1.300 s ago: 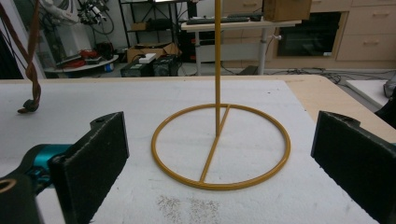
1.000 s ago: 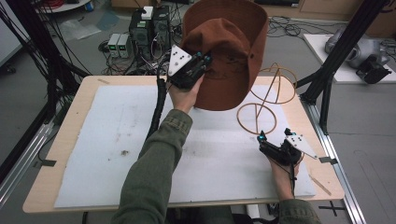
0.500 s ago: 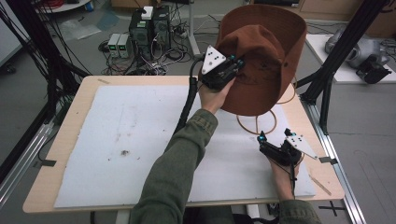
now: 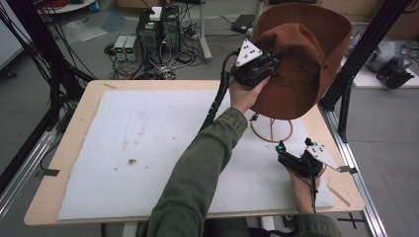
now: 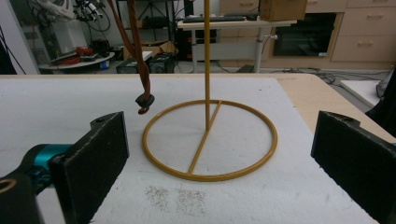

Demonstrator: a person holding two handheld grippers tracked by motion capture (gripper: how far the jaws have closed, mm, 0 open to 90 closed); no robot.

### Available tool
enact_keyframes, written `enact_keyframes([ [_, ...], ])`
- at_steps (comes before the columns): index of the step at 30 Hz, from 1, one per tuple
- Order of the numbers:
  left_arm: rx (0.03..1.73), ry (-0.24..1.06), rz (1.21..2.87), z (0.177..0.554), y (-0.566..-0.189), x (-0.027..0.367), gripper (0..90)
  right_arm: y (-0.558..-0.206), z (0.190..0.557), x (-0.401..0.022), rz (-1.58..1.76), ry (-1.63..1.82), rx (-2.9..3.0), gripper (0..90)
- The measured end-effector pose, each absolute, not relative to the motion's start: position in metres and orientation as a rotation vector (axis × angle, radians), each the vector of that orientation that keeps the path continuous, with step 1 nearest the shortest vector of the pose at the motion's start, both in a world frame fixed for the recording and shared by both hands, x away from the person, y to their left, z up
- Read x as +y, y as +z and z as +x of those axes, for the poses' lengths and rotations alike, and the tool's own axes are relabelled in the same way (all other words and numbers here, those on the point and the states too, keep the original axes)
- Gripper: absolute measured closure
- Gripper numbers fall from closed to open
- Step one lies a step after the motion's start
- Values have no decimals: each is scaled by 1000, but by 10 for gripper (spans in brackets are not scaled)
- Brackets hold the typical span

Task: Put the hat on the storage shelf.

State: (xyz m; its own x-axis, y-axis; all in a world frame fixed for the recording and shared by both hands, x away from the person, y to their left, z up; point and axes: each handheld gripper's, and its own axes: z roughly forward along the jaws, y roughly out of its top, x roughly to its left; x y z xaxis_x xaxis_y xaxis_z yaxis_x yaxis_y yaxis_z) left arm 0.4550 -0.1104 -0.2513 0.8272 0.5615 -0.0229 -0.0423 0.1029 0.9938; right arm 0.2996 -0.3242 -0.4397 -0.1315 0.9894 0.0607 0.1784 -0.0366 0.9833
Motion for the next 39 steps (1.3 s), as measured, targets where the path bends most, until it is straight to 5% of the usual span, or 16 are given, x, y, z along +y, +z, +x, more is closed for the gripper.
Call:
enact_keyframes([
  [16,484,391,1694,466,-253,-132,872,-441,303,-315,1251,1245,1477,32],
  [36,486,380,1753,469,-253,-133,848,-441,303,-315,1251,1246,1480,32],
  [39,498,372,1752,469,-253,-133,765,-441,303,-314,1263,1245,1486,32],
])
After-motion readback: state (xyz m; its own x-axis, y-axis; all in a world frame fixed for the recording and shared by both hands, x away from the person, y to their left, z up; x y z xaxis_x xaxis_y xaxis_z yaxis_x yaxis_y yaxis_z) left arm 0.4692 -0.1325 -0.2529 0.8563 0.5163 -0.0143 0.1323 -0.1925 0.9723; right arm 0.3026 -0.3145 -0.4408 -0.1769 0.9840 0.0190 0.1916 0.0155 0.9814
